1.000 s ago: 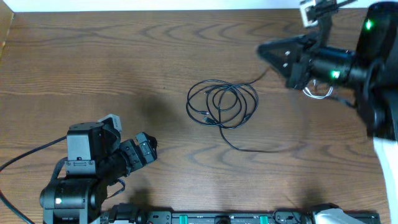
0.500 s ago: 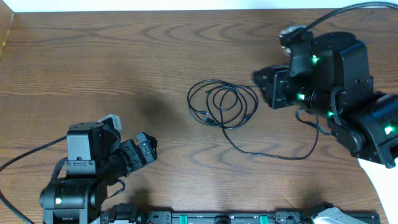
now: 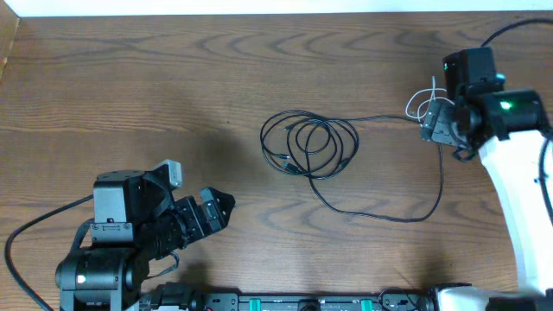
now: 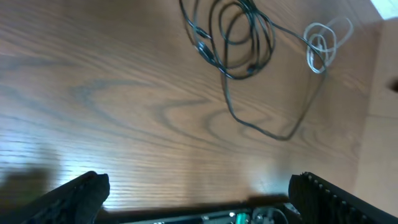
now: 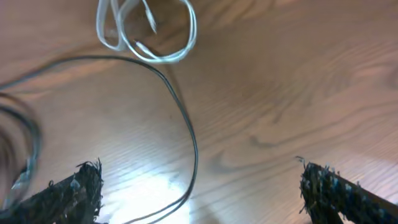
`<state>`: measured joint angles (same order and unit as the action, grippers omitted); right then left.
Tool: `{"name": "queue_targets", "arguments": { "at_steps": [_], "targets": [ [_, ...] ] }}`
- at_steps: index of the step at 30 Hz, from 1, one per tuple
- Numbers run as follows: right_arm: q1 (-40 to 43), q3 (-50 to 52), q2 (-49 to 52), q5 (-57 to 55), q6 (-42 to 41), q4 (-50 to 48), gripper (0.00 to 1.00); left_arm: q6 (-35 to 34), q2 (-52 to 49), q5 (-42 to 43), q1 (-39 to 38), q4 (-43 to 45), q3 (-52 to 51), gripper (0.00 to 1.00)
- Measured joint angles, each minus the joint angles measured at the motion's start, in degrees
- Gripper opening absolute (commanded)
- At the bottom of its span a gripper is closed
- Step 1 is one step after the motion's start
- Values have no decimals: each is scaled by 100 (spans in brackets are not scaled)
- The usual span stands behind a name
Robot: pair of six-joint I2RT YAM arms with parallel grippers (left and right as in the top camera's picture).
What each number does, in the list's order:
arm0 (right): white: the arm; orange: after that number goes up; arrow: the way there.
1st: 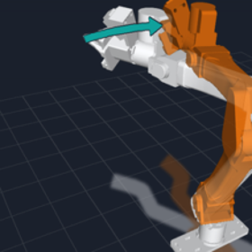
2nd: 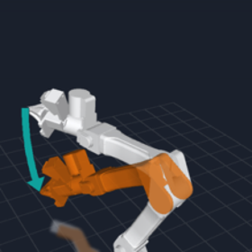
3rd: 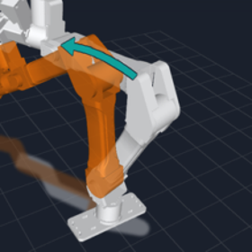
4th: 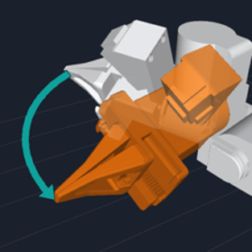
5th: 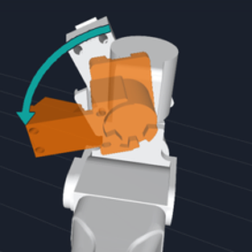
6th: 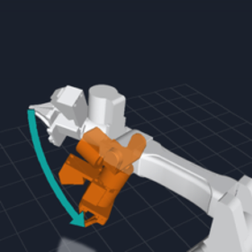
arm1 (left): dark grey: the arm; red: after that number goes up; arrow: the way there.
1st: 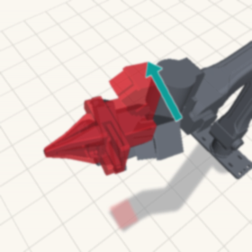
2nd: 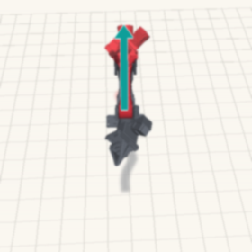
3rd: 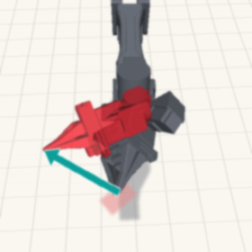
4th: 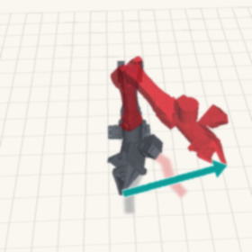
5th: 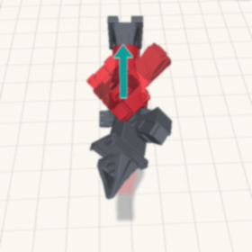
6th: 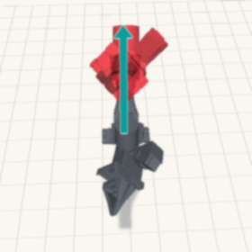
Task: Untangle cables
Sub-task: 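Unfold the left arm and bring both grippers to the black coil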
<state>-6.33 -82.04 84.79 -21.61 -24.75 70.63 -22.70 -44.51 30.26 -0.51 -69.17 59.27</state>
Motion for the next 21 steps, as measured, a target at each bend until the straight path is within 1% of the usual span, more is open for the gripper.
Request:
{"name": "queue_targets", "arguments": {
  "at_steps": [6,11,16,19,21],
  "targets": [
    [245,1003,568,745,494,-1226,99,201,0,232,-2,-173,0,98],
    [372,1290,1108,1051,610,-1720,99,345,-2,273,0,-389,0,98],
    [581,1307,1613,1204,828,-2140,98,367,-2,286,0,-396,0,98],
    [699,1311,1884,1241,1137,-2234,95,369,-2,282,0,-396,0,98],
    [765,1311,2006,1263,1294,-2260,82,369,-2,262,-2,-393,0,98]
  ]
}}
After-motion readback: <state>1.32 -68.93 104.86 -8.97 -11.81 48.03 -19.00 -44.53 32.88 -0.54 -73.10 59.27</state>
